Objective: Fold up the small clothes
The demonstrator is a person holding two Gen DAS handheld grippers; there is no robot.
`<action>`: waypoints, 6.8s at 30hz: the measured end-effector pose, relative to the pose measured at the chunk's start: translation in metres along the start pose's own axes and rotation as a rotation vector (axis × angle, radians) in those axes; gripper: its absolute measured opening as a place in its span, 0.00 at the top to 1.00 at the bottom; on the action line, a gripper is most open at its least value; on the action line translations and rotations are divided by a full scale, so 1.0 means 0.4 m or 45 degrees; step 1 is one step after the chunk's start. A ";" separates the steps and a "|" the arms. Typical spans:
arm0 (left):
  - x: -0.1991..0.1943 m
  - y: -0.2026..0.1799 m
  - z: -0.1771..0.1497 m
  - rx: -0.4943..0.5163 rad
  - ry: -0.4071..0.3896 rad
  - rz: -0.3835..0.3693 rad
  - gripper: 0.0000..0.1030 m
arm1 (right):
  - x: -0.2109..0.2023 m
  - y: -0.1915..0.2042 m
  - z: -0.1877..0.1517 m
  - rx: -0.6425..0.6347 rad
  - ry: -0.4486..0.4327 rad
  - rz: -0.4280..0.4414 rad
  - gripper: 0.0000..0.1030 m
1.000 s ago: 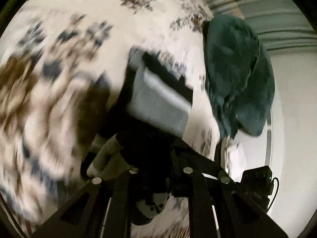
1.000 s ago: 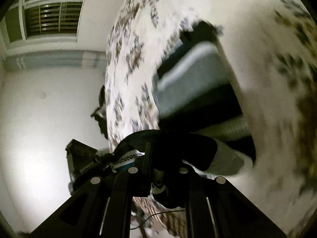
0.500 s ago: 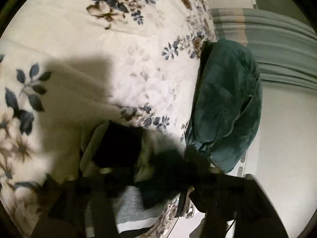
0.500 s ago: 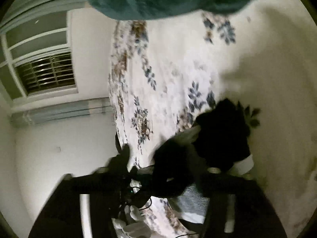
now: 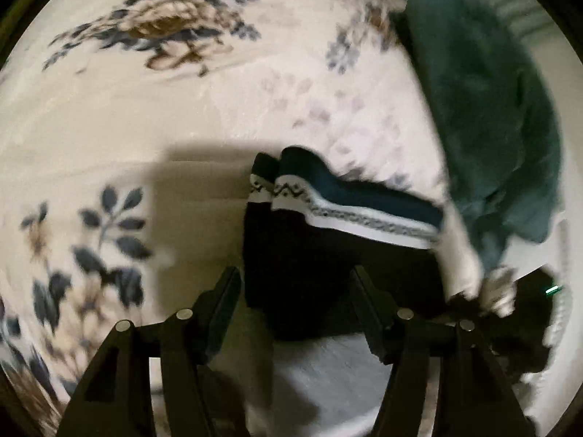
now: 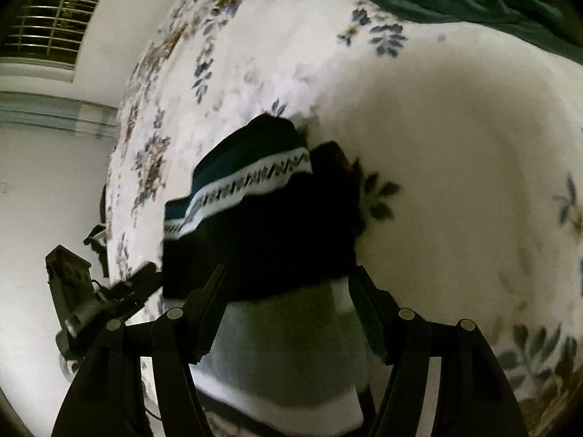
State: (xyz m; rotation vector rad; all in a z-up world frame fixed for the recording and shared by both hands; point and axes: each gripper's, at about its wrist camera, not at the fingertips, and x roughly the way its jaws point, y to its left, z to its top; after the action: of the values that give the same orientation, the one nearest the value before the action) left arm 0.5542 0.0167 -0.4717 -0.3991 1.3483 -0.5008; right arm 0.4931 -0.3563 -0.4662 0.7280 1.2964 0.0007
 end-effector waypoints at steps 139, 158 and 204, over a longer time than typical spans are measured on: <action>-0.017 0.176 -0.574 -0.304 0.038 -0.375 0.02 | 0.021 -0.343 -0.338 0.057 0.565 0.358 0.28; -0.113 0.071 -0.403 -0.195 -0.106 -0.376 0.70 | 0.003 -0.097 -0.448 -0.098 0.464 0.395 0.69; -0.115 -0.064 0.148 0.214 -0.304 0.513 0.00 | -0.121 0.304 -0.053 -0.385 -0.290 -0.777 0.00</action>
State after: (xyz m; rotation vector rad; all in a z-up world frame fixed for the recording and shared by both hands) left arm 0.6031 0.0202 -0.4093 -0.0407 1.1081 -0.2194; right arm 0.5077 -0.2700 -0.3665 0.0536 1.2192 -0.3620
